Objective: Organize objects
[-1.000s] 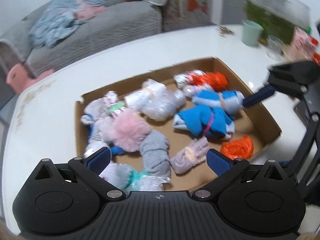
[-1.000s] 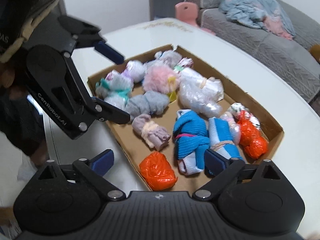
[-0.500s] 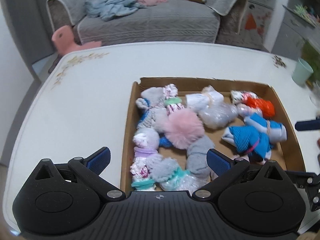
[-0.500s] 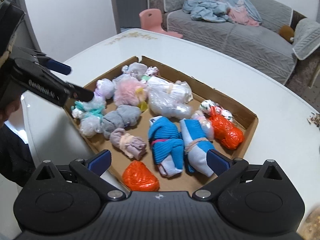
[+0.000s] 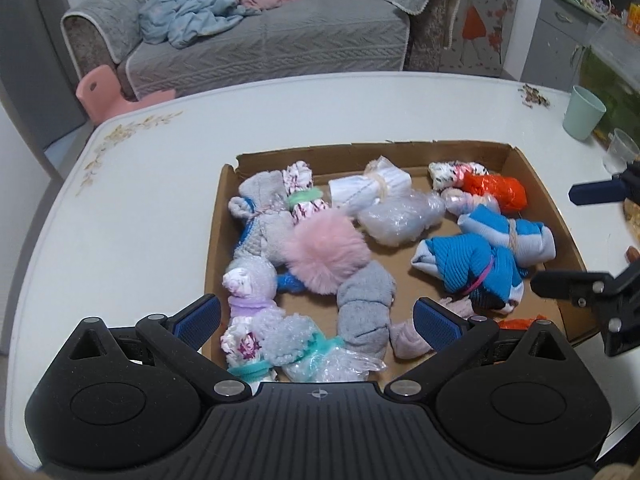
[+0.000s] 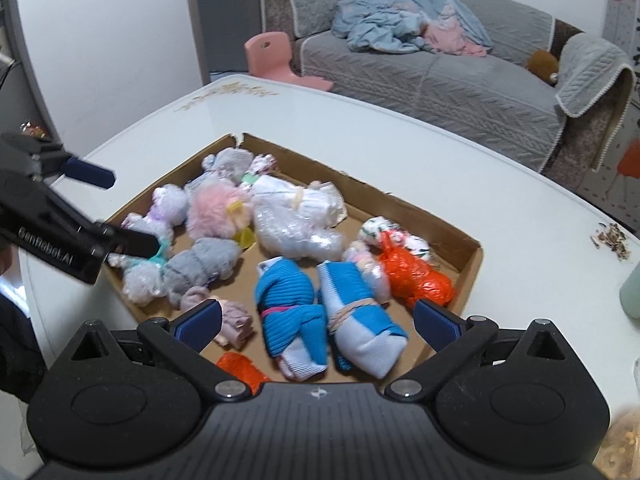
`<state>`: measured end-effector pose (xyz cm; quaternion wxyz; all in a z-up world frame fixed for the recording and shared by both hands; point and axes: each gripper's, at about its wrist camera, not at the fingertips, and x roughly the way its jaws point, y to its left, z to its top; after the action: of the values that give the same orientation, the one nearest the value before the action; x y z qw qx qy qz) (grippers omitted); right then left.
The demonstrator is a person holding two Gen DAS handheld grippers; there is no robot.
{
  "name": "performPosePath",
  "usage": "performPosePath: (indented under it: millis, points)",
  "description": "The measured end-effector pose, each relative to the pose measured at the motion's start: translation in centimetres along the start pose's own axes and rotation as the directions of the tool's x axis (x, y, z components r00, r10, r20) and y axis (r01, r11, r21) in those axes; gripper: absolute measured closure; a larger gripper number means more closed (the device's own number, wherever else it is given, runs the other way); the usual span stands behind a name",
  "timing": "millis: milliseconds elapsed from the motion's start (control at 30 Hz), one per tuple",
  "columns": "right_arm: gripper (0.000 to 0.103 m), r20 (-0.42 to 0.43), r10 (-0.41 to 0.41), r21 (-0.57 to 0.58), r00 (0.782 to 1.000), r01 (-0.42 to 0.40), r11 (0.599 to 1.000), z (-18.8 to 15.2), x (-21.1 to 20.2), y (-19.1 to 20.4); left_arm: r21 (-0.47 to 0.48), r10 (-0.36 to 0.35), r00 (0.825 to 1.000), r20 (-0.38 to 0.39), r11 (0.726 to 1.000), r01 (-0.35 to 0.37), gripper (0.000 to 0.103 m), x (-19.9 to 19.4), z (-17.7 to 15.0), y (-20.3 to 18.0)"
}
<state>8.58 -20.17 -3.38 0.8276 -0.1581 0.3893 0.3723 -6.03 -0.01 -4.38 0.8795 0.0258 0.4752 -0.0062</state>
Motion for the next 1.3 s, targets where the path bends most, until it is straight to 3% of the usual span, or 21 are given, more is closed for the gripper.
performPosePath:
  millis: [933,1300]
  points:
    - [0.001,0.027,-0.054,0.027,0.998,0.054,0.998,0.7,0.2,-2.2,0.057,-0.048,0.997,-0.064,0.997,0.051,0.001,0.5,-0.7,-3.1]
    - [0.001,0.034,-0.056,0.035,0.998,0.055,0.998,0.9,0.4,-2.7,0.078,-0.090,0.995,-0.048,0.993,0.093,0.001,0.0,-0.8,-3.9]
